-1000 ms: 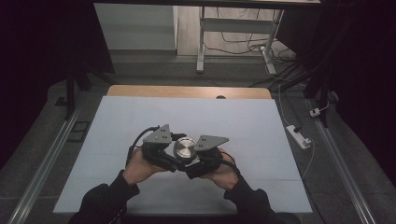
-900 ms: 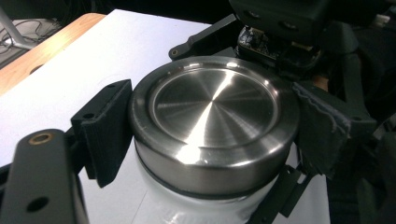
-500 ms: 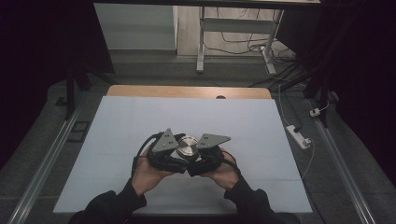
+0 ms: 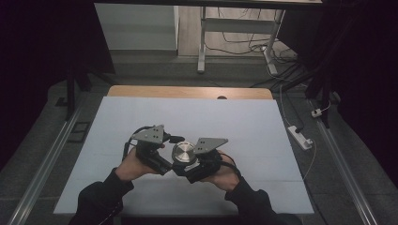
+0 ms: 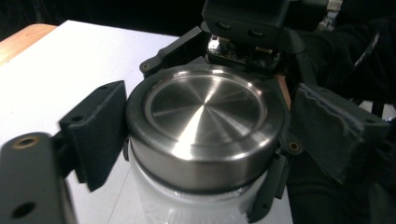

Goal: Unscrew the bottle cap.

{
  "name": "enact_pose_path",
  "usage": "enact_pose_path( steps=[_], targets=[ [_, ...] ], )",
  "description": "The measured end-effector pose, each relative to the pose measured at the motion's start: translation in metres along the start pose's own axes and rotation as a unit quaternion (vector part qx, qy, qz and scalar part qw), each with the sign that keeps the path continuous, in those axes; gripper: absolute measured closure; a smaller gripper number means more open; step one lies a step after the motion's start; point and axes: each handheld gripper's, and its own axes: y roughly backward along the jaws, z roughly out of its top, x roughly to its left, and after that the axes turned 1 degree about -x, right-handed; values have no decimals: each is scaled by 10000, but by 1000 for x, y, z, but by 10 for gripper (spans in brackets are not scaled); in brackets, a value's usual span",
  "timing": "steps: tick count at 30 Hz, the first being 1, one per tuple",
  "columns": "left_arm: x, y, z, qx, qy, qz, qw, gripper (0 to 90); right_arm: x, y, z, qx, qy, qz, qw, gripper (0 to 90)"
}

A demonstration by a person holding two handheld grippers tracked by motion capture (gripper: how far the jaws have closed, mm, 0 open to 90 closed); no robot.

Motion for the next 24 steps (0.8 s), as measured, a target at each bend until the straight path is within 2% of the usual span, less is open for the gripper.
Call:
enact_pose_path(
  steps=[2,5,7,8,10,12,13,15,19,21,24],
  targets=[
    [-2,-2,-1,70,-95,112,9999,189,2,-2,-1,50,32,29,10000,148],
    [-4,-5,0,33,50,336,9994,200,2,-3,-1,59,30,-17,10000,147],
    [-8,-9,2,12,174,638,9978,201,0,-2,-2,41,-31,-107,9999,147],
    [-10,-12,3,7,280,814,9963,201,-2,-2,-2,37,-80,-160,9998,148],
    [-15,-19,5,38,477,1228,9913,201,-5,-1,-3,41,-173,-310,9994,148],
    [-19,-23,9,167,480,1478,9877,199,-8,0,-5,35,-255,-413,9988,148],
    [-20,-24,11,245,434,1485,9877,191,-8,0,-5,22,-260,-422,9988,148],
    [-20,-20,13,232,354,1366,9897,177,-7,1,-4,-5,-244,-411,9989,147],
    [-15,-4,14,-66,376,910,9951,197,-4,4,1,-121,-150,-309,9993,148],
    [-13,2,14,-178,367,747,9964,202,-2,4,2,-154,-123,-267,9995,148],
    [-13,12,15,-343,274,626,9971,232,0,3,2,-127,-114,-218,9996,148]
  ],
)
